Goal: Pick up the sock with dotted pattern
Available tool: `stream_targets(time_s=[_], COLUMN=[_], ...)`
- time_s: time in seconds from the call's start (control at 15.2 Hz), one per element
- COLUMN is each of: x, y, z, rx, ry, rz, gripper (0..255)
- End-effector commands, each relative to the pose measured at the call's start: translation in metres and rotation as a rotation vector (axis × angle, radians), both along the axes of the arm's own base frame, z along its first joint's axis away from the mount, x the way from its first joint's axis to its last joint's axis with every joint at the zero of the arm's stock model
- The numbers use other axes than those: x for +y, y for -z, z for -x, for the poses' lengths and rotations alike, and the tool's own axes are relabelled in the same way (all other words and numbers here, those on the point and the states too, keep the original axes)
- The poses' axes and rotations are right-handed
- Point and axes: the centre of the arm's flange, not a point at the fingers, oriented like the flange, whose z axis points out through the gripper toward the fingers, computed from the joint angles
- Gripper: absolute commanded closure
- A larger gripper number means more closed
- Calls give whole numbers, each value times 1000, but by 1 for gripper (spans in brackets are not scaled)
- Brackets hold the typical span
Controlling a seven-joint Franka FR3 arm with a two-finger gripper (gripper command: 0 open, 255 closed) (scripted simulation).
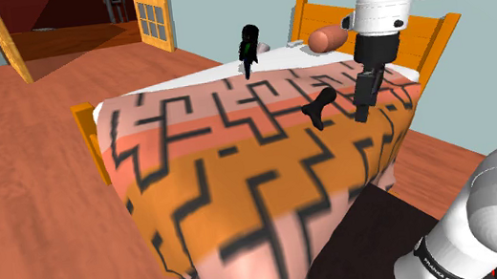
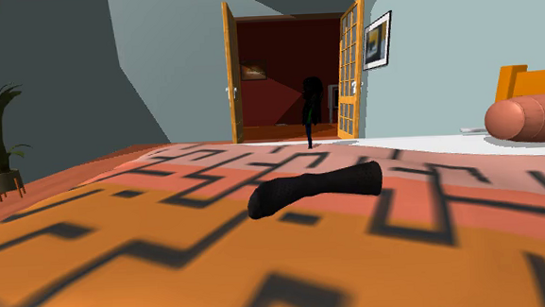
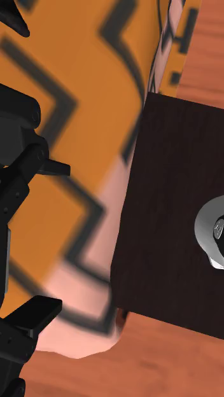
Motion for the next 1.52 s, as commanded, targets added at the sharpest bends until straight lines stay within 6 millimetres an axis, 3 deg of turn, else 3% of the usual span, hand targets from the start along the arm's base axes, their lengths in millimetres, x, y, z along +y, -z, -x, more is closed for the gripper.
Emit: stream_targets(time_s=[0.0, 0.73, 1.45], x=[0, -131, -250], y=[0, 51, 104], z=[0, -9, -62], rx=[0, -59, -117], ry=[0, -325, -649], rz=[0, -28, -56], gripper=[0, 0, 0])
